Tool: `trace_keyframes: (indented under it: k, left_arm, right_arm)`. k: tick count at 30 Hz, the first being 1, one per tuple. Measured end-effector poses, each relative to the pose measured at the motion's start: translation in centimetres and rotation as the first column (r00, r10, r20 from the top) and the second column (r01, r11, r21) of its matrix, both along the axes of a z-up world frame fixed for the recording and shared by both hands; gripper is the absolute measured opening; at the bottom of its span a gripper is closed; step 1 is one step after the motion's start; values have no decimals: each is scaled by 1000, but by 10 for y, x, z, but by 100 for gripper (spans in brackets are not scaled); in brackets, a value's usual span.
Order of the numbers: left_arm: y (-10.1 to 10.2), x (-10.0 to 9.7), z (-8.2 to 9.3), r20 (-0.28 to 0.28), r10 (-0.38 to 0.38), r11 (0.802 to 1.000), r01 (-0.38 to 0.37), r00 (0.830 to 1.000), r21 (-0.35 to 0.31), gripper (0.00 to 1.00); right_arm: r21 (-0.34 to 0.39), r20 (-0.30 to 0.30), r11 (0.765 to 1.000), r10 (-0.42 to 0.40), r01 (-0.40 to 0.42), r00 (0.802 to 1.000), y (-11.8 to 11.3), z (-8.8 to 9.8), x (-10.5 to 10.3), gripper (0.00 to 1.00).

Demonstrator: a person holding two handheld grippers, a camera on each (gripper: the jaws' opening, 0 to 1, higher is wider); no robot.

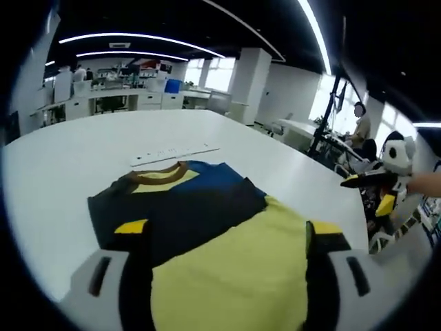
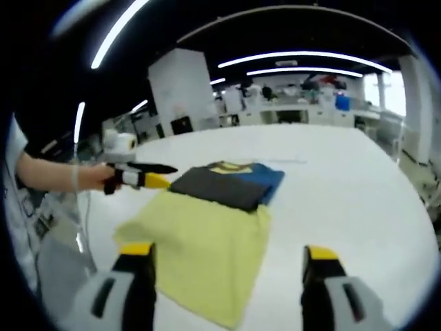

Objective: Fold the garment on the visible template until the final outline fits inside the template.

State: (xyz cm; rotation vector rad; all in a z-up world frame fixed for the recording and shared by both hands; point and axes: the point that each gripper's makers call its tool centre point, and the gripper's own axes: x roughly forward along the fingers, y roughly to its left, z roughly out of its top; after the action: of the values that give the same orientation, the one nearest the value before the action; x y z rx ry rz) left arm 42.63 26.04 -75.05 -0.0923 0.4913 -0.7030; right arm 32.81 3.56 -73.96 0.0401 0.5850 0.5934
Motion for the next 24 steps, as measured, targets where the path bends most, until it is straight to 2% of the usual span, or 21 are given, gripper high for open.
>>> trace_keyframes:
  k: [2, 5, 10, 14, 20, 24]
  left_arm:
    - [8, -7, 1, -1, 6, 1000, -6, 1000, 1, 90]
    - [17, -13, 0, 16, 4, 999, -5, 1000, 36, 89]
    - [33, -27, 5, 17, 53, 999, -53, 998, 13, 90]
    - [38, -43, 4, 20, 77, 997, -77, 997, 6, 89]
    - [55, -67, 2, -4, 133, 991, -133, 991, -13, 88]
    - [69, -74, -1, -25, 170, 985, -171, 985, -29, 86]
  right_arm:
    - [3, 8, 1000, 2, -2, 1000, 0, 4, 2, 88]
    - [-6, 19, 1000, 9, -9, 1000, 0, 9, 2, 88]
    - [-7, 37, 1000, 16, -16, 999, -1, 16, 4, 89]
    - [-7, 51, 1000, 26, -25, 998, -2, 18, 5, 89]
    - [-1, 66, 1000, 25, -25, 998, -9, 20, 6, 89]
    - [1, 65, 1000, 18, -18, 998, -15, 18, 4, 89]
